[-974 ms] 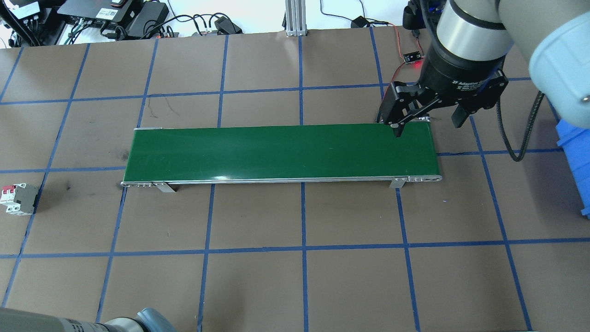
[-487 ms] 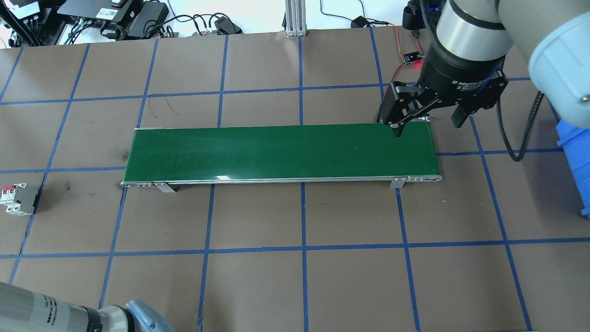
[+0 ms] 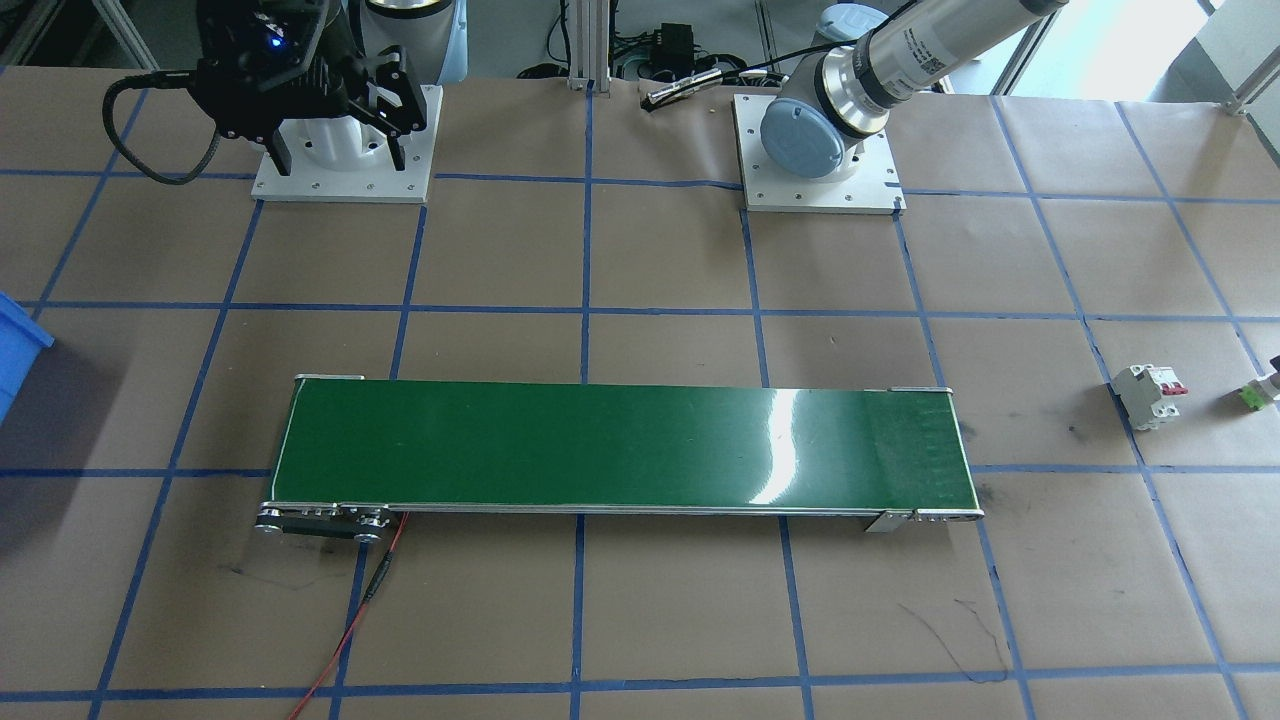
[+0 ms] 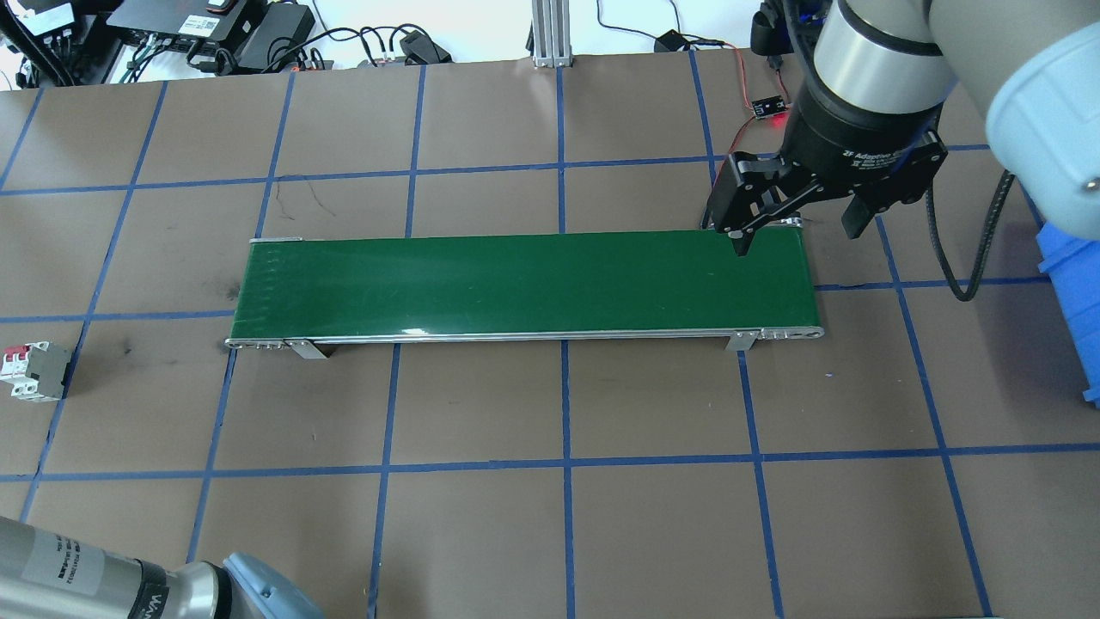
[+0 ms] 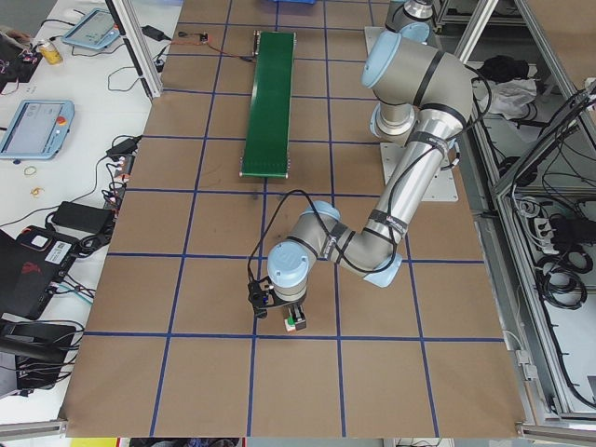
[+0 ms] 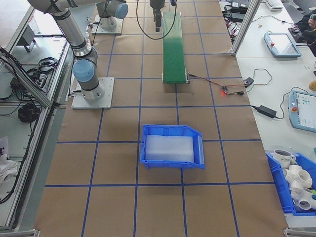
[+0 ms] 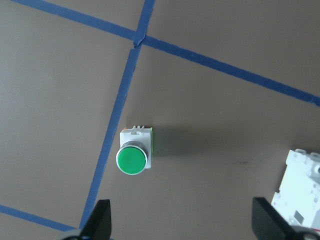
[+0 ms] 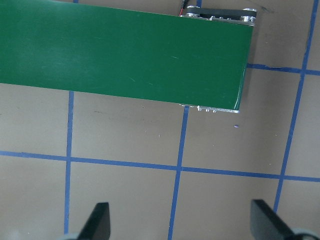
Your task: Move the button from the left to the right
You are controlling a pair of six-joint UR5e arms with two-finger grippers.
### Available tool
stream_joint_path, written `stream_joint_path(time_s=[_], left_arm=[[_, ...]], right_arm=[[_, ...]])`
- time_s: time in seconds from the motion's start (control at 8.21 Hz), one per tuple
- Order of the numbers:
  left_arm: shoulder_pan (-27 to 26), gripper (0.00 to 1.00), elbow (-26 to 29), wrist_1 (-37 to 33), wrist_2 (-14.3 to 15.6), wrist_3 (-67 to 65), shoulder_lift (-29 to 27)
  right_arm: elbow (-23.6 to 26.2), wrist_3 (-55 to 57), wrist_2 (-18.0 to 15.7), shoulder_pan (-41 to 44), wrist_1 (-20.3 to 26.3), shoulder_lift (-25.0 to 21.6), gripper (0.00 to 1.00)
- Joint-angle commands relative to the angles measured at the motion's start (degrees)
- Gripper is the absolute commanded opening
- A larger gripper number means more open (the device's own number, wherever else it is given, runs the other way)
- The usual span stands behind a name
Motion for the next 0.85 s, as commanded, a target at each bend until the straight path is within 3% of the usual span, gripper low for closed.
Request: stream_joint_path(time_s=[0.0,0.73], left_arm=[[1.1,1.00,0.4,2.1,0.0,2.7,-1.9],[1.1,1.00,0.3,5.2,1.0,3.6,-5.8]], right_arm=[[0.0,0.0,0.0,0.0,0.0,0.0,1.00],[0.0,0.0,0.0,0.0,0.0,0.0,1.00]])
